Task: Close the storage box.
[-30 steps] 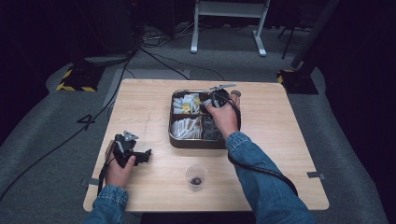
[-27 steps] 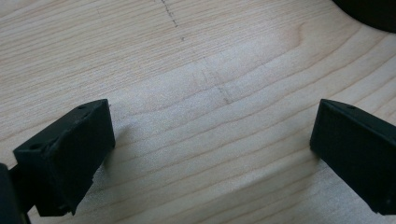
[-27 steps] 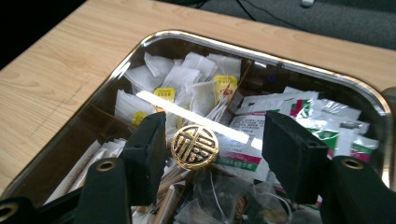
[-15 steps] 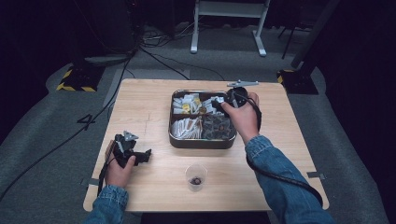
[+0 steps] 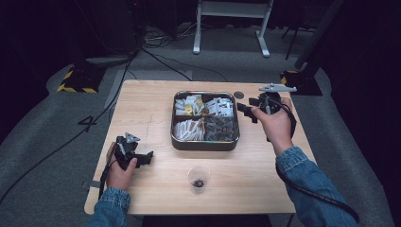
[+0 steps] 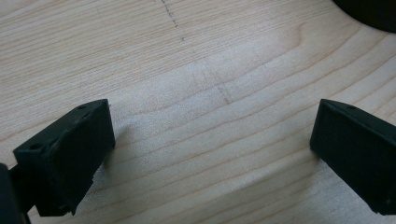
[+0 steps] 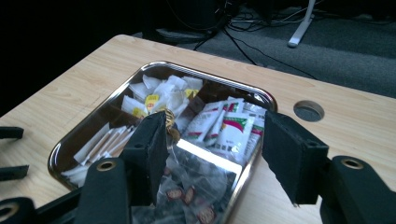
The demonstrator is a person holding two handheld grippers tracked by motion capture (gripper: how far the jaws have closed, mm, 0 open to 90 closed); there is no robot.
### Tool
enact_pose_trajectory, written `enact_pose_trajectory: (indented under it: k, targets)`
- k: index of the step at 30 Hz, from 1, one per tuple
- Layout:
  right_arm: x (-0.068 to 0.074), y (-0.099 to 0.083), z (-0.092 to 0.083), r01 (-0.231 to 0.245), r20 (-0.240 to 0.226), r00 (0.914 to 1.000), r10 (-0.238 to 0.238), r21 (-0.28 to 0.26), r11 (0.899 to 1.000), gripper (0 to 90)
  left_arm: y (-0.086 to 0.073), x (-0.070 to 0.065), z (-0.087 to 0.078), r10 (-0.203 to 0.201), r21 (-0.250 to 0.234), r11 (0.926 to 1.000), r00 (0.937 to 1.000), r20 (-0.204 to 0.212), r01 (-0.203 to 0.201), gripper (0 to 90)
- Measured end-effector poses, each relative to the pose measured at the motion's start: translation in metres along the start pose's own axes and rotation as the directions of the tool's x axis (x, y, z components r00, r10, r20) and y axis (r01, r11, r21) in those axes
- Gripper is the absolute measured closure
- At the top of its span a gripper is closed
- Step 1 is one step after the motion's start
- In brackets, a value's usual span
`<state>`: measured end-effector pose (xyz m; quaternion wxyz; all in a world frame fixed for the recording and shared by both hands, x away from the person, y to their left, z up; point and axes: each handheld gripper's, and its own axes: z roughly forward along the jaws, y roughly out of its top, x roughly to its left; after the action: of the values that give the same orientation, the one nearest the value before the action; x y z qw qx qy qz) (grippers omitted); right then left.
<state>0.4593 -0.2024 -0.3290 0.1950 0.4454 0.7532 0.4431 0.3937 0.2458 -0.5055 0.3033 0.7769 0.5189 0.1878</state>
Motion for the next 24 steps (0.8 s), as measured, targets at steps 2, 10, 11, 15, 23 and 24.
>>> enact_pose_trajectory:
  k: [2,10,11,15,23,24]
  targets:
    - [-0.005,-0.004,-0.006,0.001,0.000,1.0000,-0.001,0.007,1.000,41.1,0.000,0.000,0.000,0.000,0.000,1.0000,1.0000,0.000,0.000,0.2]
    - [-0.026,-0.020,-0.027,0.017,-0.020,0.9997,-0.017,0.022,1.000,40.2,0.002,0.000,0.002,0.002,0.005,1.0000,1.0000,0.001,-0.002,0.1]
    - [-0.028,-0.022,-0.029,0.027,-0.024,0.9994,-0.026,0.022,0.999,40.1,0.002,0.000,0.002,0.001,0.005,1.0000,1.0000,0.003,-0.001,0.1]
    - [-0.038,-0.032,-0.041,0.053,-0.047,0.9976,-0.052,0.023,0.998,38.5,0.002,0.000,0.002,0.001,0.005,1.0000,1.0000,0.003,-0.001,0.1]
    - [-0.056,-0.058,-0.062,0.091,-0.040,0.9952,-0.090,0.023,0.996,37.2,0.002,-0.001,0.002,-0.007,0.002,1.0000,1.0000,0.000,0.007,0.2]
    - [-0.058,-0.062,-0.065,0.094,-0.043,0.9947,-0.093,0.014,0.995,37.1,0.001,-0.001,0.001,-0.007,0.000,1.0000,1.0000,-0.005,0.007,0.2]
